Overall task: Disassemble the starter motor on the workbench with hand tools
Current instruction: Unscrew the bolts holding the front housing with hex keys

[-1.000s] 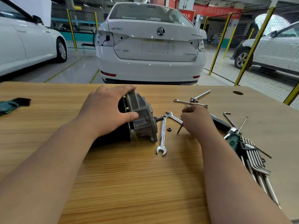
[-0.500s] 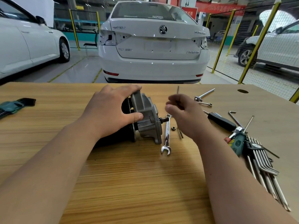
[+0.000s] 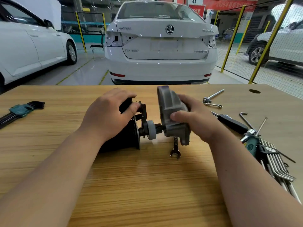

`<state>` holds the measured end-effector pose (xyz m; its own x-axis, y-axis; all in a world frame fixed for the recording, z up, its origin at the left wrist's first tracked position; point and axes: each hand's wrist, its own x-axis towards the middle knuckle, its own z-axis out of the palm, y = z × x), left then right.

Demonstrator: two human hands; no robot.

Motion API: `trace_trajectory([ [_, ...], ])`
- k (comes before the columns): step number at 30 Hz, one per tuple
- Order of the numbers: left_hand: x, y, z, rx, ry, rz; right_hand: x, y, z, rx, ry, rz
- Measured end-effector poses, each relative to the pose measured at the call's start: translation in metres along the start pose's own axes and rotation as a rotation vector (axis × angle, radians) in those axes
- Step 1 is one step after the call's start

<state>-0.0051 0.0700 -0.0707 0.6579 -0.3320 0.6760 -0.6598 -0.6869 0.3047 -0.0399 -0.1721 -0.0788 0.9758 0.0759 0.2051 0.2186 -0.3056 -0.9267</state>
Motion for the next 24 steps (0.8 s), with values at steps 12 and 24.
trace_trajectory([
  [12, -0.01, -0.018, -0.022, 0.085, 0.084, -0.036, -0.013, -0.006, -0.017, 0.855, -0.23, -0.109],
  [24, -0.013, -0.017, -0.023, 0.118, 0.047, -0.072, -0.019, -0.018, 0.014, 1.199, -0.714, -0.139],
])
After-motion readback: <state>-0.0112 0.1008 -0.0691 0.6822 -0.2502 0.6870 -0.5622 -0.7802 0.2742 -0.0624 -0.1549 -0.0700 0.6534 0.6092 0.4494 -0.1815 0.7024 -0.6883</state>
